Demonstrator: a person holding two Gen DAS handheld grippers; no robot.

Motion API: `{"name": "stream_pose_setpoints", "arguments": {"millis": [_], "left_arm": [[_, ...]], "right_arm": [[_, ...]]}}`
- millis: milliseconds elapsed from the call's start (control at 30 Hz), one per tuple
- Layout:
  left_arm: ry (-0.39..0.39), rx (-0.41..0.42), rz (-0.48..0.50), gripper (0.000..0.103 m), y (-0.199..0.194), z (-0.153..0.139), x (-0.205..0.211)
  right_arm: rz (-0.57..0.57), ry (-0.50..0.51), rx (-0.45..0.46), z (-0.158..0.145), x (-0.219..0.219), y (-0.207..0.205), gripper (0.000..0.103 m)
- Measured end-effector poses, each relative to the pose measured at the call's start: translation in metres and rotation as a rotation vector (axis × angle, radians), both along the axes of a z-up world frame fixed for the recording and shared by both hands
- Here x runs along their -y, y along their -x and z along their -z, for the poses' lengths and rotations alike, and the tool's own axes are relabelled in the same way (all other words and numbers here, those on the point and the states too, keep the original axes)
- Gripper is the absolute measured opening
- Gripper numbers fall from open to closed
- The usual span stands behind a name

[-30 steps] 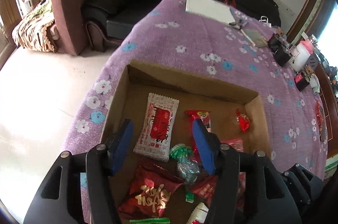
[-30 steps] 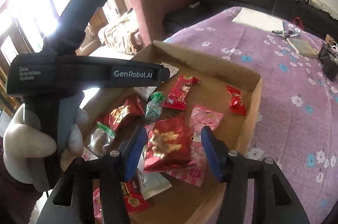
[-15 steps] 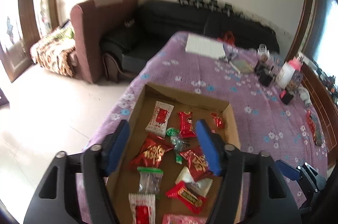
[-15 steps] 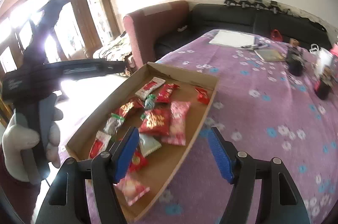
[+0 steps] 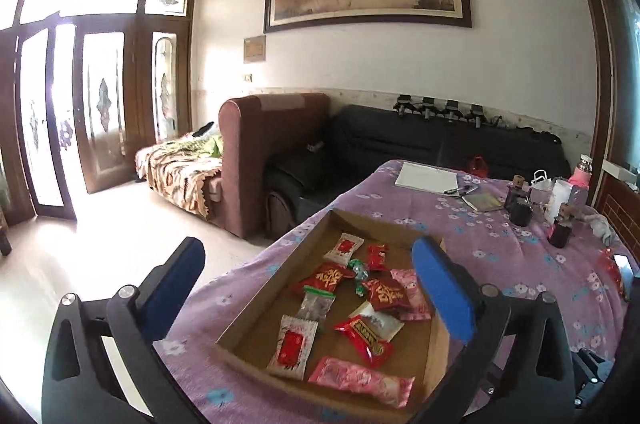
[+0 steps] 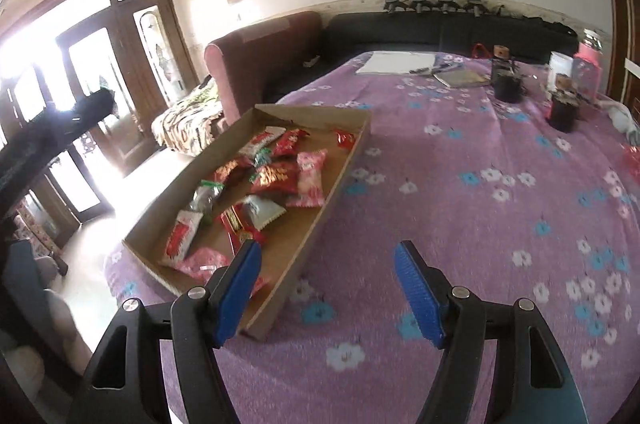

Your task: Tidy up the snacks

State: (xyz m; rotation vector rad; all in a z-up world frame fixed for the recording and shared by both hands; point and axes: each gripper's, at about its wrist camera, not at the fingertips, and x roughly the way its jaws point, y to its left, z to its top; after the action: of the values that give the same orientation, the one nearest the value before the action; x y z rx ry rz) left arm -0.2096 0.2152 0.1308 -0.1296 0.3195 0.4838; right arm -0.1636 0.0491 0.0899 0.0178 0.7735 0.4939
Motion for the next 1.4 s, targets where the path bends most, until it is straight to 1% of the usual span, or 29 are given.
{"name": "stream_pose_setpoints", "arguments": {"millis": [67,133,233,300,333,433,533,633,700,733,767,867,967,1033,1200,1400], "left_arm": [[0.055,0.000,0.008,0.103,0.006,0.004,-0.001],[0.140,-0.039,-0.002,0.103,0.006,0.012,-0.005],[0.247,-0.086,0.027,0.103,0.006,0.026,-0.011],[0.275,-0.104,0.028,0.103,0.006,0.032,-0.012],[0.274,-0.119,0.017,0.103,0.008,0.036,-0.011],[0.220,-0.178,-0.015,0.103,0.006,0.042,-0.006],[0.174,-0.191,-0.018,0.103,0.007,0.044,0.002],[0.169,-0.172,0.021,0.103,0.009,0.045,0.005],[0.207,-0.201,0.085,0.103,0.005,0.049,0.005],[0.216,-0.216,0.101,0.103,0.005,0.050,0.006],[0.209,-0.224,0.104,0.103,0.004,0.052,0.008],[0.154,-0.236,0.110,0.103,0.005,0.051,0.016],[0.117,-0.249,0.120,0.103,0.004,0.050,0.023],[0.120,-0.246,0.129,0.103,0.004,0.050,0.024],[0.120,-0.237,0.114,0.103,0.006,0.051,0.019],[0.143,-0.271,0.102,0.103,0.002,0.056,0.012]], "right_arm": [[0.009,0.000,-0.013,0.004,0.003,0.002,0.075],[0.019,0.018,-0.016,0.007,0.006,0.004,0.075],[0.037,0.042,-0.001,0.009,0.010,0.010,0.075],[0.042,0.060,0.022,0.008,0.011,0.018,0.075],[0.043,0.069,0.032,0.008,0.012,0.021,0.075],[0.046,0.095,0.058,0.008,0.010,0.027,0.076],[0.038,0.101,0.050,0.011,0.008,0.029,0.077],[0.034,0.107,0.046,0.013,0.007,0.029,0.077],[0.033,0.117,0.051,0.013,0.006,0.031,0.077],[0.032,0.120,0.055,0.013,0.006,0.031,0.077],[0.033,0.124,0.062,0.012,0.006,0.032,0.077],[0.040,0.143,0.083,0.012,0.006,0.034,0.077],[0.040,0.153,0.086,0.012,0.006,0.034,0.077],[0.040,0.154,0.081,0.014,0.005,0.033,0.077],[0.036,0.162,0.081,0.015,0.003,0.033,0.077],[0.028,0.174,0.083,0.017,0.000,0.032,0.077]]}}
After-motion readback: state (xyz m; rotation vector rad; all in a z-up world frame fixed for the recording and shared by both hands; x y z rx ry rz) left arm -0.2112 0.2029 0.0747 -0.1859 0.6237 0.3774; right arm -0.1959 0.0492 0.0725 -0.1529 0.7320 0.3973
